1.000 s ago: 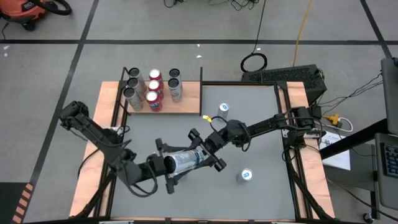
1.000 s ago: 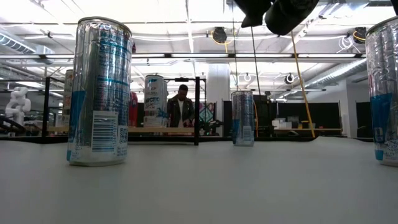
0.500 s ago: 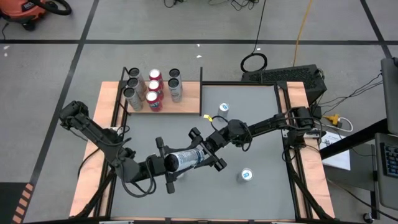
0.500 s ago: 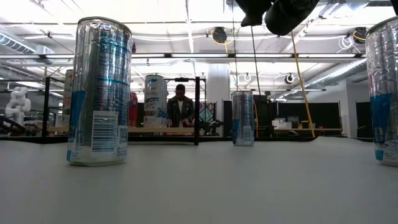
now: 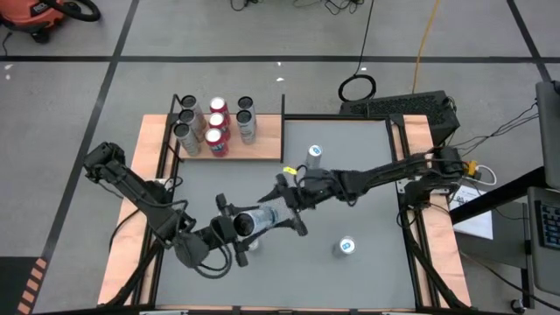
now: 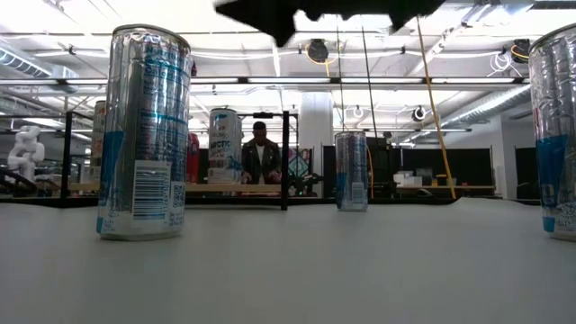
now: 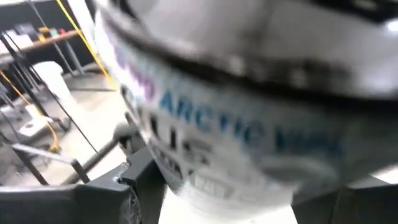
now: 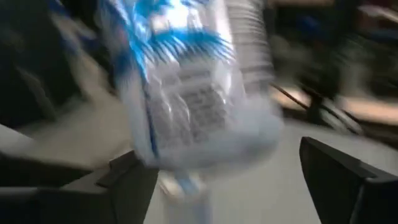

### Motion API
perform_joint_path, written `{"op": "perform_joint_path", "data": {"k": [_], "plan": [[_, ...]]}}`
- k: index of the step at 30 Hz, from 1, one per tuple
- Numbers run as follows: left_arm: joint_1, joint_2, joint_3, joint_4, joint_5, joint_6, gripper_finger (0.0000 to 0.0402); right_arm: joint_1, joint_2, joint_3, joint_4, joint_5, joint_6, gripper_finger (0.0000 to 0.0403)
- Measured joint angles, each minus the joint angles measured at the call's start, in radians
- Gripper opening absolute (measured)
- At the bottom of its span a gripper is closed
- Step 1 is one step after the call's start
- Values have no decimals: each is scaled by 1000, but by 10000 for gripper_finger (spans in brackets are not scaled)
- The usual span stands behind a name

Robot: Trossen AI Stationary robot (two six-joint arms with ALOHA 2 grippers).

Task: Place canned beverage on shelf
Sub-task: Put the white-blue soda can on the shelf aligned with the other white-blue soda can

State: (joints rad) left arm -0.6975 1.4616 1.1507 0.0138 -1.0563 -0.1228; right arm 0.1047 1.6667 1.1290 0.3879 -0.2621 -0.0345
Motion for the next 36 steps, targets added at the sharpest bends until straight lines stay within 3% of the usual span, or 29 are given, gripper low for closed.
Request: {"op": "perform_joint_path", "data": {"k": [4, 9, 13, 18, 36], "plan": [[10, 0, 0, -91, 20, -111, 256, 32, -108, -1, -262, 207, -72, 324], [46, -1, 1, -130, 63, -161, 256, 75, -229, -1, -417, 300, -79, 321], [86, 2, 1, -133, 171, -164, 256, 105, -271, -1, -334, 346, -63, 321], [144, 7, 1, -141, 233, -164, 256, 136, -259, -1, -213, 359, -47, 321], [316, 75, 3, -217, 417, -212, 256, 130, -227, 8, -183, 447, -32, 320]]}}
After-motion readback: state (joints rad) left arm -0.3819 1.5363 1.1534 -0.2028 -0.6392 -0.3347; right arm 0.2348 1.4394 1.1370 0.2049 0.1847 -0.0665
